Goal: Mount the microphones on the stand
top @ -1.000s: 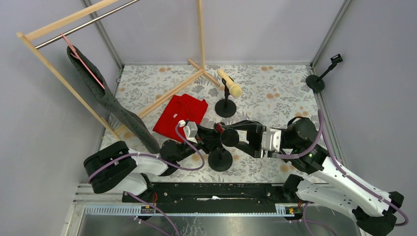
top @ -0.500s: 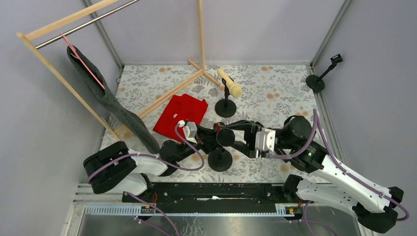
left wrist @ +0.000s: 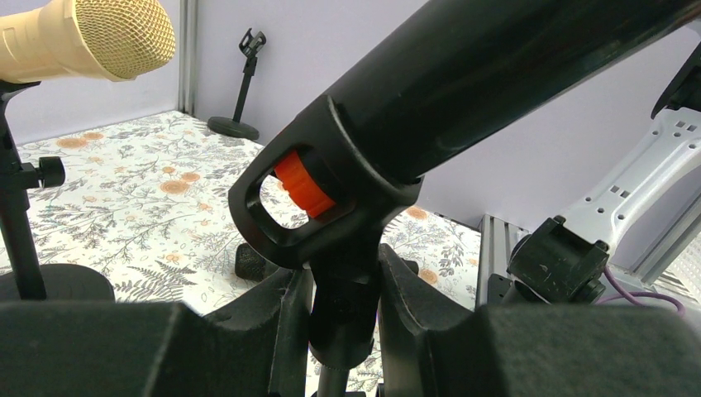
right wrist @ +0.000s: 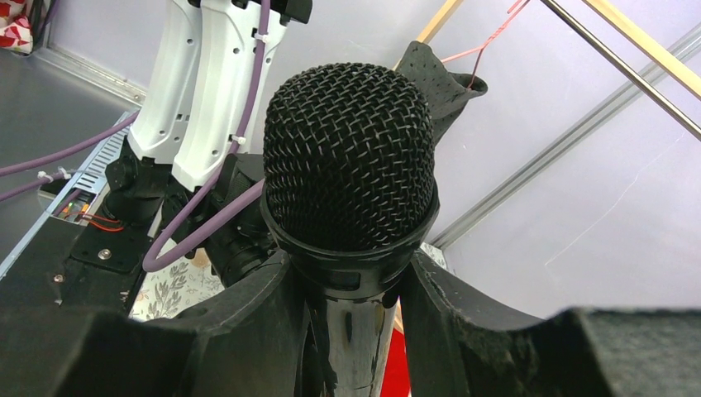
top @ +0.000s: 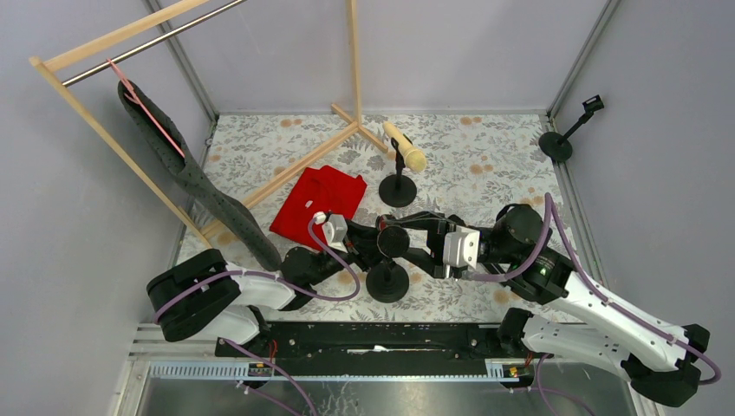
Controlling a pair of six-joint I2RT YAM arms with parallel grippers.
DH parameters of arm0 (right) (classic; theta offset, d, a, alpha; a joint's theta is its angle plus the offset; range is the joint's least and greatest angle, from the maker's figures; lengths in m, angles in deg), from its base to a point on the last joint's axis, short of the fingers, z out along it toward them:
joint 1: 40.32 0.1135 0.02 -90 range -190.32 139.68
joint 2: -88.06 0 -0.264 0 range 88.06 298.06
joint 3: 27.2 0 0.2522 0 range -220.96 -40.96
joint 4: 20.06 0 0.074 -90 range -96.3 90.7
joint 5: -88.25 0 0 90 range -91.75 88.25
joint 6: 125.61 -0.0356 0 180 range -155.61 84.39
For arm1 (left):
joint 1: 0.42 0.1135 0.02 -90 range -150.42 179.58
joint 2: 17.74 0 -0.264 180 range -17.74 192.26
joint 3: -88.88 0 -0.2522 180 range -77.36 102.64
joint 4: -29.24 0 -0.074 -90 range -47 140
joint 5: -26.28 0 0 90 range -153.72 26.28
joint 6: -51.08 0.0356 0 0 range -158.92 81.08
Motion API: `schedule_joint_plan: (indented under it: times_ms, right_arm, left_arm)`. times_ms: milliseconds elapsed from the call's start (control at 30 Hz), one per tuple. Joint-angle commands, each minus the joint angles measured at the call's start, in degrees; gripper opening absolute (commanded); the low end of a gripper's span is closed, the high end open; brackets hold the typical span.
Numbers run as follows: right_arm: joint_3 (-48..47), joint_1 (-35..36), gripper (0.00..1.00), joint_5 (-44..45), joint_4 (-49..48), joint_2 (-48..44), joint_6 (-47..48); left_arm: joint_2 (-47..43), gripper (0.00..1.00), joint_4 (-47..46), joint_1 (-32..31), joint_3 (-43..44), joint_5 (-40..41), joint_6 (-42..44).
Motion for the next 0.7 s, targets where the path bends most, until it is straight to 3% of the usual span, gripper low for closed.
schedule_joint_plan:
  times_ms: [0, 667]
  right_arm:
    - [3.4, -1.0, 0.0, 11.4, 19.1, 6.0, 1.4]
    - [5.5, -0.2, 0.0, 14.8, 21.0, 6.4, -2.1]
  left_arm:
    - [-2.0, 0.0, -7.3, -1.5, -0.7, -7.7, 0.7]
    - [-2.0, 0.0, -7.2, -1.5, -0.5, -7.5, 1.0]
